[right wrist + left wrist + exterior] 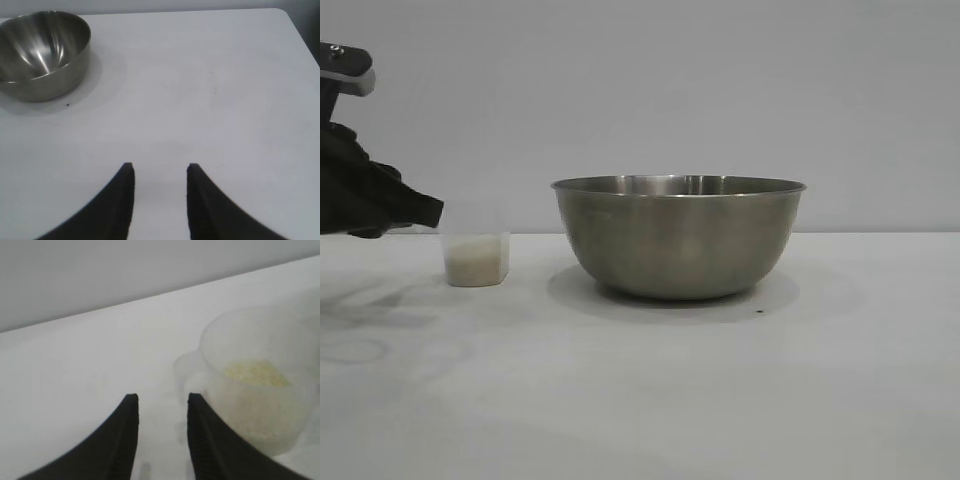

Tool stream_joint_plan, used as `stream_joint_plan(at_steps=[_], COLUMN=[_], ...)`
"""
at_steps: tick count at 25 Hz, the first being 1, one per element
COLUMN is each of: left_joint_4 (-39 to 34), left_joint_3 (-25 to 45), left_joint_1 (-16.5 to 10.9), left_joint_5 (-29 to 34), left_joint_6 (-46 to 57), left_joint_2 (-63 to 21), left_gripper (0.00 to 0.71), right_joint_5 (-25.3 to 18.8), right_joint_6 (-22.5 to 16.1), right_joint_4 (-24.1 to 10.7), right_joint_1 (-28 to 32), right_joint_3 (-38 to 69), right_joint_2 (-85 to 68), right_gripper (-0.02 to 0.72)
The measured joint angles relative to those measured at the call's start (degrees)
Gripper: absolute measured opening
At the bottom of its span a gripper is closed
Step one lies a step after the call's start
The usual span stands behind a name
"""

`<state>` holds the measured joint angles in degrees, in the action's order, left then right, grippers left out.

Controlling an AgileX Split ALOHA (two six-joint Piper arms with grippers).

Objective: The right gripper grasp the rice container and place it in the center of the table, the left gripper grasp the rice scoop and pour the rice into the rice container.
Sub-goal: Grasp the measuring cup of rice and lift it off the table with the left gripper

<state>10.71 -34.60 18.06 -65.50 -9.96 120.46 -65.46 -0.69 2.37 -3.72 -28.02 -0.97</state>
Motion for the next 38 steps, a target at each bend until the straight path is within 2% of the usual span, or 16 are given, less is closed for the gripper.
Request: stream_joint_plan(at_steps=[38], left_joint_4=[1.55], left_joint_3=[-12.83], left_joint_1=[0.0], left_joint_5=[0.0], left_joint_6=[-3.4], left_joint_2=[7.55], left_gripper=[0.227], right_joint_5=[0.0], right_joint_6=[0.0], right_joint_4=[-0.13], right_joint_1=[0.0], right_joint_3=[0.0], right_joint_2=[0.0], right_gripper=[0.254])
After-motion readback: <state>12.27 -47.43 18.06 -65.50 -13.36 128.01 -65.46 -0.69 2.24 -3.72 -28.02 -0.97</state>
